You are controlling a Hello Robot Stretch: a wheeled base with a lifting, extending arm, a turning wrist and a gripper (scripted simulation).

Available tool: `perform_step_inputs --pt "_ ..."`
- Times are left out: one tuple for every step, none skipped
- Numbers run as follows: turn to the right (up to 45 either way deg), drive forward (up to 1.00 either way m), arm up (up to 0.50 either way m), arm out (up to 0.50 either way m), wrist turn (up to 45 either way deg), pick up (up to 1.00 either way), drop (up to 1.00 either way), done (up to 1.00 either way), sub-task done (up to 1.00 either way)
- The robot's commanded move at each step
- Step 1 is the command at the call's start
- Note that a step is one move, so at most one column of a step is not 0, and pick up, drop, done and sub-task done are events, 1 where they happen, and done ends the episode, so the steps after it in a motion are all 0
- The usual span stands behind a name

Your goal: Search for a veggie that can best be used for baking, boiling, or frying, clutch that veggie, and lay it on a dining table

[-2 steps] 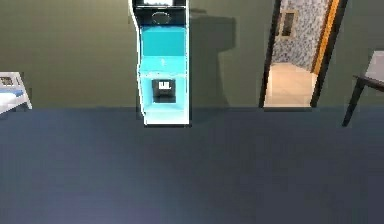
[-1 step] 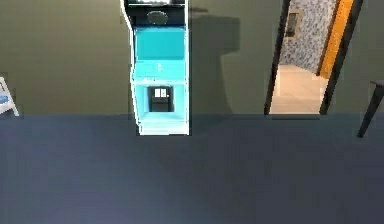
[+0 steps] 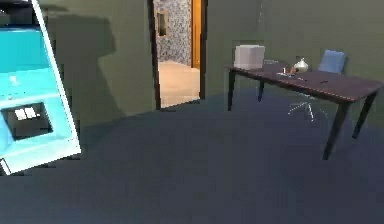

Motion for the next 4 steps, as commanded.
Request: perform_step_inputs --pt "0.0 1.0 0.0 0.0 0.0 0.0 0.0 0.0 0.0" --pt "0.0 1.0 0.0 0.0 0.0 0.0 0.0 0.0 0.0" --pt "0.0 1.0 0.0 0.0 0.0 0.0 0.0 0.0 0.0" --pt "0.0 0.45 0.0 0.0 0.0 0.0 0.0 0.0 0.0"
